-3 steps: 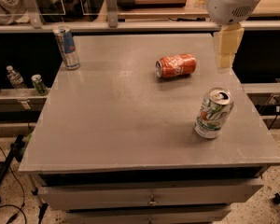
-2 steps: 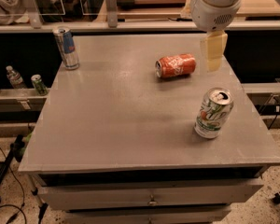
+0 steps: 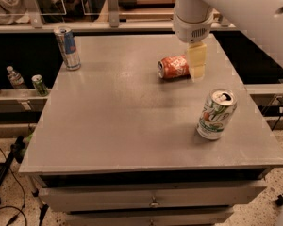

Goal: Place coke can upright

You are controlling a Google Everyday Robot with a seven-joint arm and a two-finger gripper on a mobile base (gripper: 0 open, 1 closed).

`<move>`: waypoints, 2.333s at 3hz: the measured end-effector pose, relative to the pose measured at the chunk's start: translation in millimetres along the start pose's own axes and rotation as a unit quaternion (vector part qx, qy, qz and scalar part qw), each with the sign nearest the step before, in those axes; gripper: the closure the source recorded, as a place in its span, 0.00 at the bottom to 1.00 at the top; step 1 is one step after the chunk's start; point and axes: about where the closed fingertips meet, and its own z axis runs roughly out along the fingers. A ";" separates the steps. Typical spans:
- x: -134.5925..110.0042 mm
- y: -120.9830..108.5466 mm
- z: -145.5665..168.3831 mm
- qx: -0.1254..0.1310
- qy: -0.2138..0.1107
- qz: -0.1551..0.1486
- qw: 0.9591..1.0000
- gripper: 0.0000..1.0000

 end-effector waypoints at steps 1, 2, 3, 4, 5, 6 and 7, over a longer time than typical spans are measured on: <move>-4.9 -13.3 24.0 -0.020 0.004 0.033 0.999 0.00; -10.4 -21.4 42.6 -0.038 -0.004 0.058 0.998 0.00; -15.6 -24.0 54.0 -0.047 -0.014 0.077 0.996 0.00; -23.9 -23.6 59.2 -0.054 -0.037 0.081 0.995 0.00; -33.4 -21.2 61.5 -0.058 -0.064 0.062 0.994 0.00; -38.8 -16.2 64.2 -0.061 -0.085 0.029 0.994 0.00; -39.9 -12.2 68.0 -0.065 -0.091 -0.002 0.994 0.00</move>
Offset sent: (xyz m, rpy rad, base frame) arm 0.0454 0.0150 -0.0494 0.0715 0.1122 -0.1758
